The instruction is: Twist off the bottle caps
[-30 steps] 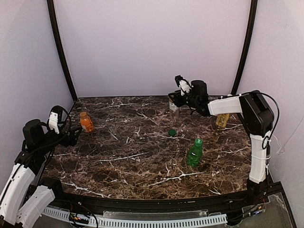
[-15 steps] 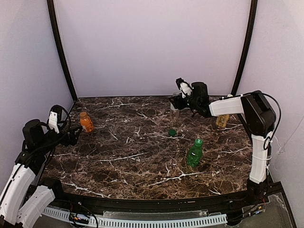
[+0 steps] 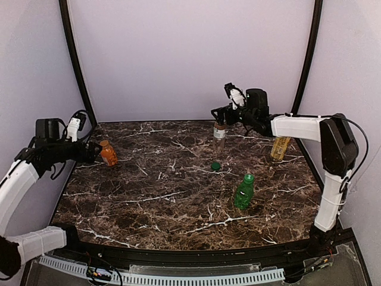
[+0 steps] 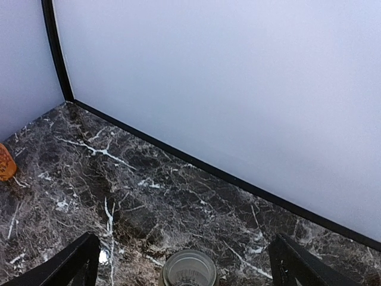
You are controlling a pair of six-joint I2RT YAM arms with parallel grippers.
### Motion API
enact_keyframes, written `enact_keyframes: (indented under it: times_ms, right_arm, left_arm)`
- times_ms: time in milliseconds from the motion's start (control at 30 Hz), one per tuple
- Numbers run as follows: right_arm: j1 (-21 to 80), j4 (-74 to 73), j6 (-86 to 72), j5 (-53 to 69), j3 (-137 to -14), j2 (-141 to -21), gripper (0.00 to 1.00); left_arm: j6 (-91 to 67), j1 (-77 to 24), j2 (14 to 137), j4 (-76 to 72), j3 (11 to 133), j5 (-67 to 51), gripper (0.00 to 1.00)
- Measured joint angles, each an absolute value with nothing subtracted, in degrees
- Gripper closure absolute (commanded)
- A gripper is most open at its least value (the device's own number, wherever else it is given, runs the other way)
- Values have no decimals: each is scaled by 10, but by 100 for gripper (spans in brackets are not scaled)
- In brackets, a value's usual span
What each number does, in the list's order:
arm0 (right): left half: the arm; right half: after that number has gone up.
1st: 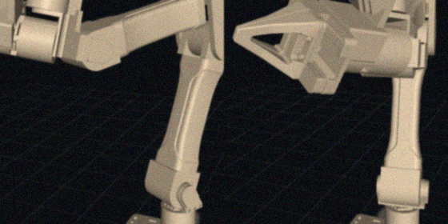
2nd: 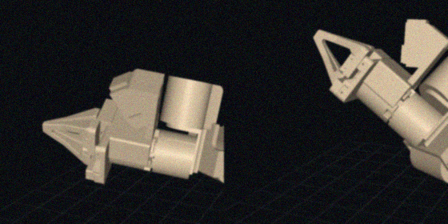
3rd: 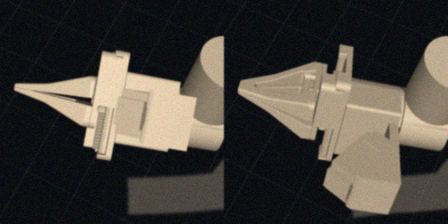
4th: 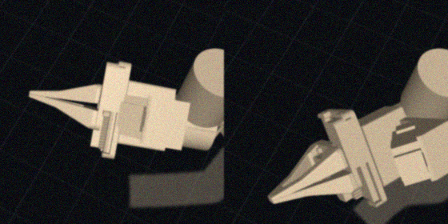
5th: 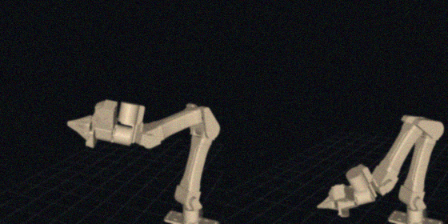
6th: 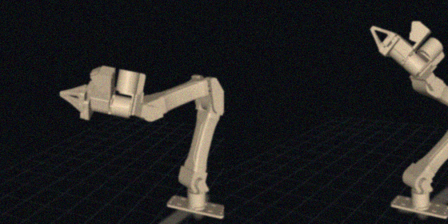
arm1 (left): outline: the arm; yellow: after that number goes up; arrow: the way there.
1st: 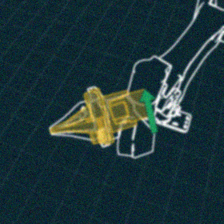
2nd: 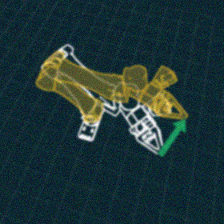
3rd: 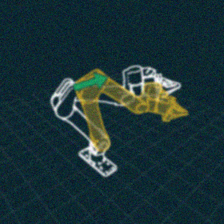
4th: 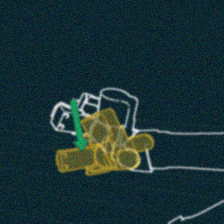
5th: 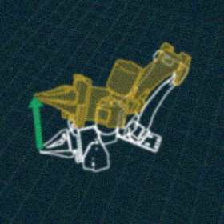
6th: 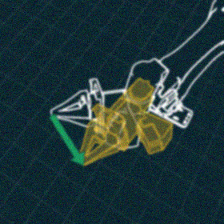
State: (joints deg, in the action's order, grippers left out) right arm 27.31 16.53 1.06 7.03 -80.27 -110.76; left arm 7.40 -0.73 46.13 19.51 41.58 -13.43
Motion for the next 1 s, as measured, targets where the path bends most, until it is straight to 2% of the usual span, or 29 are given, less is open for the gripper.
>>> enact_keyframes:
  times_ms: [67,200,367,733,1000]
  right_arm:
    - [273,160,11,76,-808,-1084,2]
    - [273,156,2,100,-808,-1037,1]
    - [276,155,-21,134,-808,-1000,1]
    - [321,95,-10,150,-807,-980,1]
    - [331,84,-7,149,-807,-977,1]
  left_arm:
    - [114,-7,534,256,496,-124,1]
    - [186,-7,664,371,628,-94,11]
    - [223,-6,791,417,719,-67,13]
    - [182,-5,981,323,728,-44,12]
    - [169,-5,997,249,728,-38,13]
